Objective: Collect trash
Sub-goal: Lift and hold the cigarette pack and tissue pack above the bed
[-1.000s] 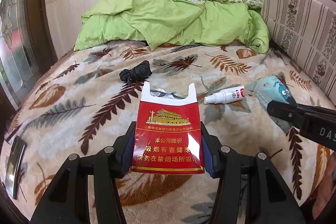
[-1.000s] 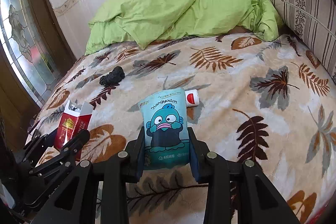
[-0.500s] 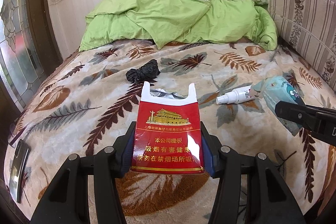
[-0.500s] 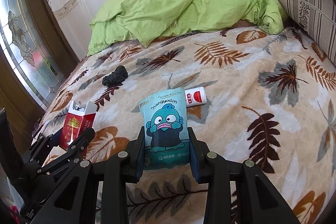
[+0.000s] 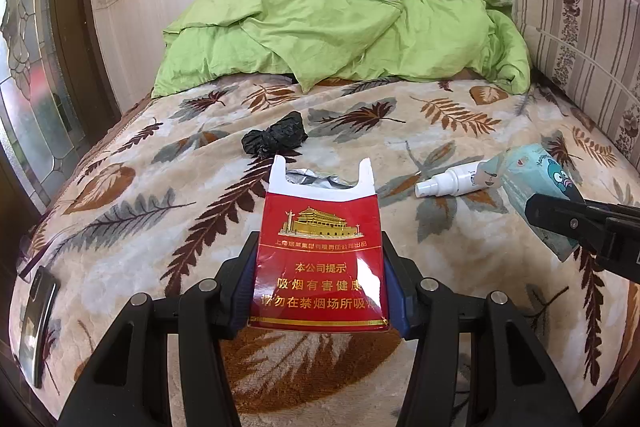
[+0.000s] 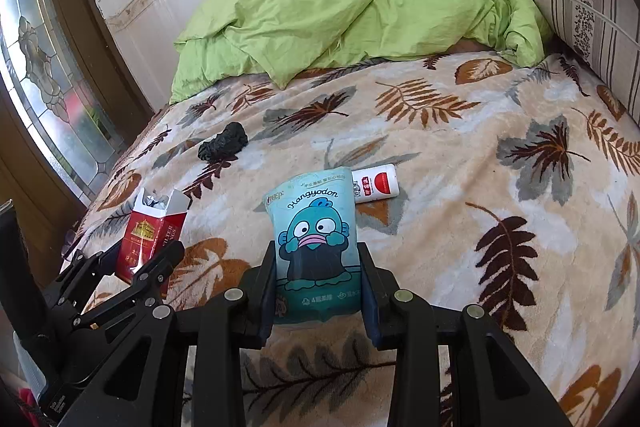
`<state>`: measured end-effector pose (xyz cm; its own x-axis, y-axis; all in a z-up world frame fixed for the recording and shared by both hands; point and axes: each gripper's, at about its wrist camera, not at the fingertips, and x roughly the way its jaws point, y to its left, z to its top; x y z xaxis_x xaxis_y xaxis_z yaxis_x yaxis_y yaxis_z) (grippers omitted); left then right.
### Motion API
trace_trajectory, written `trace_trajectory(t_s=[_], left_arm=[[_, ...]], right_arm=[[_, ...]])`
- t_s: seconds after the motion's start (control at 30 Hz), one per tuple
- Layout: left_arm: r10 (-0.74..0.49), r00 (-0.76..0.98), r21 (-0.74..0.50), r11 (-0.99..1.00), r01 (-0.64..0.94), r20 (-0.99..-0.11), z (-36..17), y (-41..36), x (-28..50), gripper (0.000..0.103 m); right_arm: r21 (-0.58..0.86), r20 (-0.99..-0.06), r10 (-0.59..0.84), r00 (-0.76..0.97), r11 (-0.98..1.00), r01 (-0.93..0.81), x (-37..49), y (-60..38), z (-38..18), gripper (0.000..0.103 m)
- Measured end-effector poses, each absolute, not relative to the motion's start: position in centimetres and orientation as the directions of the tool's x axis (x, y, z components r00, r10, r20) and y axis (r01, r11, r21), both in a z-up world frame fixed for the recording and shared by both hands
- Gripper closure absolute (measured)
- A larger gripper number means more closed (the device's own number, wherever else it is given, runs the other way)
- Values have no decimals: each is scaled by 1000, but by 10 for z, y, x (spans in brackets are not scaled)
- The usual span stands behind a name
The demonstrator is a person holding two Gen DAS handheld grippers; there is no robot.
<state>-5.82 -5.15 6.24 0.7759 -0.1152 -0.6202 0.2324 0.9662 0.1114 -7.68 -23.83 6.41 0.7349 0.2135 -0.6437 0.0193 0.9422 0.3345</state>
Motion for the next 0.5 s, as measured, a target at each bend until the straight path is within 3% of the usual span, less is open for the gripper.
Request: trace_trajectory(t_s=[0.5], left_arm=[[-114,776,111,967,231,-620,62,-53,-59,50]], right_arm=[[332,-643,211,736,943,19,-77,-238,64,66]])
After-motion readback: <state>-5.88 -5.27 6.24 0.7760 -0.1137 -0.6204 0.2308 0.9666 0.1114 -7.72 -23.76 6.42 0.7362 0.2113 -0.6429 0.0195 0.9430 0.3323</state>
